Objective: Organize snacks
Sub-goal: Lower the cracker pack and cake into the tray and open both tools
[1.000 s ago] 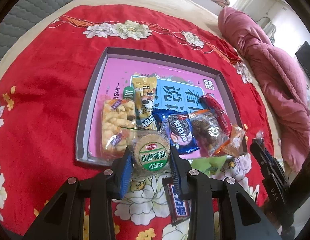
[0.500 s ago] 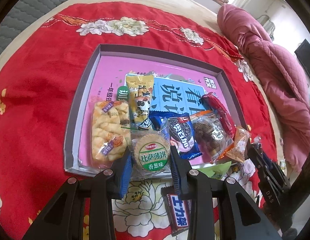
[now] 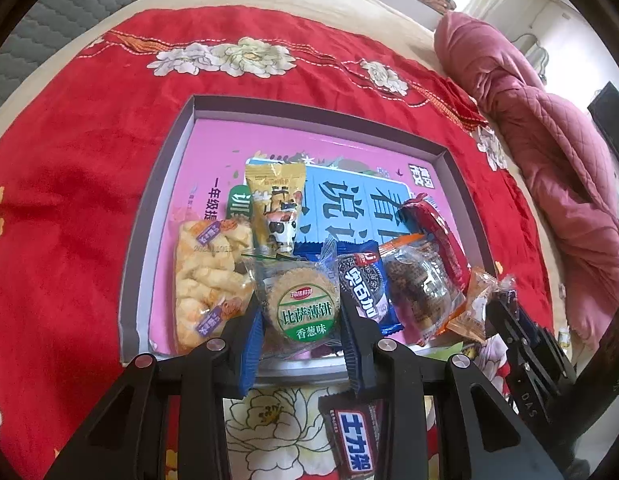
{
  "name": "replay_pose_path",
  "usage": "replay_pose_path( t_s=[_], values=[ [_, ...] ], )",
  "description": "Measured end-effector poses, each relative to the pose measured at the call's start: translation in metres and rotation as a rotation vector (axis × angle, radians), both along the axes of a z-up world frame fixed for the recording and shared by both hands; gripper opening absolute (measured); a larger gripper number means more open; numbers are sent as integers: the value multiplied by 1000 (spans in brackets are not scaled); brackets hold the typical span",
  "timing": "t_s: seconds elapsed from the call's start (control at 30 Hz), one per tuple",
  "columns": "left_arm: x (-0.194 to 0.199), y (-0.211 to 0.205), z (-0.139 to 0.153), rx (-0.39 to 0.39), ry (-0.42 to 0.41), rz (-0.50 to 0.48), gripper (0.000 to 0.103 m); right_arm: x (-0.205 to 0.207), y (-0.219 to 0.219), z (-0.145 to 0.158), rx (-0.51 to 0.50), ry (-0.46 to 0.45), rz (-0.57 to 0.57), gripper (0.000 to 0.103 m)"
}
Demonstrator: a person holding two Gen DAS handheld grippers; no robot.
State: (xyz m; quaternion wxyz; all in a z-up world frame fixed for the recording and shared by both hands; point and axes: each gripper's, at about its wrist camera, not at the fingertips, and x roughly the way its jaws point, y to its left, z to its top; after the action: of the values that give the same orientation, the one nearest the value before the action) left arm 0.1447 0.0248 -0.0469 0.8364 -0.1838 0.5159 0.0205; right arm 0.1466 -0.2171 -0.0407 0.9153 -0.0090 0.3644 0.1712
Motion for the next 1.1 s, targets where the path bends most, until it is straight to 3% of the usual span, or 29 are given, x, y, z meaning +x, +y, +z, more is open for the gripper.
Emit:
replay_pose_path(
  t_s=[1.1],
  values=[
    [5,-9,-7,9,1,-12,36,3,2,-6,-4,-3,25,30]
  ],
)
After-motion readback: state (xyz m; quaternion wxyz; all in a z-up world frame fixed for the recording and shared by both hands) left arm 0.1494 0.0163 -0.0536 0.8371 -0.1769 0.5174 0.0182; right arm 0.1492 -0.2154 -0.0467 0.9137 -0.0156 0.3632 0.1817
